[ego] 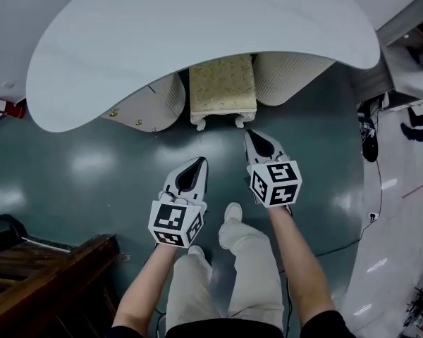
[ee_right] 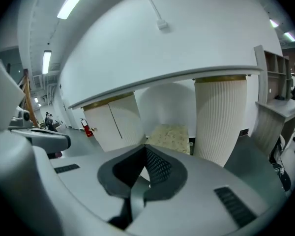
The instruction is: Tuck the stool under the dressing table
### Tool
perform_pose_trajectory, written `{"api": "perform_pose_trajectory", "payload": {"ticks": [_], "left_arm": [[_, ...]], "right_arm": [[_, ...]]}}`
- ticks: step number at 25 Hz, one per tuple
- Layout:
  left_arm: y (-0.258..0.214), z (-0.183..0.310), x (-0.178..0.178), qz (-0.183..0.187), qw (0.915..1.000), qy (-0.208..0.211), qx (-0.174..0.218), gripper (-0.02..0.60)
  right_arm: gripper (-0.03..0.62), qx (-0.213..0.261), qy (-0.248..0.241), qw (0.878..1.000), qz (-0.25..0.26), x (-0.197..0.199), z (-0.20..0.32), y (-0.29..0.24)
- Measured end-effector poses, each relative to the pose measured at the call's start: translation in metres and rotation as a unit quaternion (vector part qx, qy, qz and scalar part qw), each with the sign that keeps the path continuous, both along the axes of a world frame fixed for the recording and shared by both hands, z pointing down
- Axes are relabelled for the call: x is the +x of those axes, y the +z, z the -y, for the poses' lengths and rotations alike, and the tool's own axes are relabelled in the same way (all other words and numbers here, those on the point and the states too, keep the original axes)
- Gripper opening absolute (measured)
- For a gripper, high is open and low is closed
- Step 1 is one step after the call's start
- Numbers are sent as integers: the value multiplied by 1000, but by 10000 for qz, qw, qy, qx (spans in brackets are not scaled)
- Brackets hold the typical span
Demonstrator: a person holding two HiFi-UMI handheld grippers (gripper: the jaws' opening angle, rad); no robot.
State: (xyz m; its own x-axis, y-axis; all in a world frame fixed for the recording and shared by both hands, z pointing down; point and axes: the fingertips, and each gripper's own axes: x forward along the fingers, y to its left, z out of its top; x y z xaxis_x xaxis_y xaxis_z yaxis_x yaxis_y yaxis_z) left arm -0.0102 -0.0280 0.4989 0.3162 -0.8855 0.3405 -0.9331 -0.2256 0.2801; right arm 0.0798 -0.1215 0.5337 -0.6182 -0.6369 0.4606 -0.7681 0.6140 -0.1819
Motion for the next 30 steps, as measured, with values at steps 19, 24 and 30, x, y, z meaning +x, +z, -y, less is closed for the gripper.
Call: {"api": "perform_pose_trajectory", "payload": {"ticks": [19,24,30], "left_arm": [[-237,-84,28,19,9997,263,5,8],[-272,-112,32,-49,9988,411,279,8],[-322,-158,6,-38,9973,365,641,8]], "right_arm": [[12,50,135,9979,626,23,-131,-262],[12,185,107,9981,577,20,-170,-290],[12,363,-89,9976,583,-10,-230,-328]]}}
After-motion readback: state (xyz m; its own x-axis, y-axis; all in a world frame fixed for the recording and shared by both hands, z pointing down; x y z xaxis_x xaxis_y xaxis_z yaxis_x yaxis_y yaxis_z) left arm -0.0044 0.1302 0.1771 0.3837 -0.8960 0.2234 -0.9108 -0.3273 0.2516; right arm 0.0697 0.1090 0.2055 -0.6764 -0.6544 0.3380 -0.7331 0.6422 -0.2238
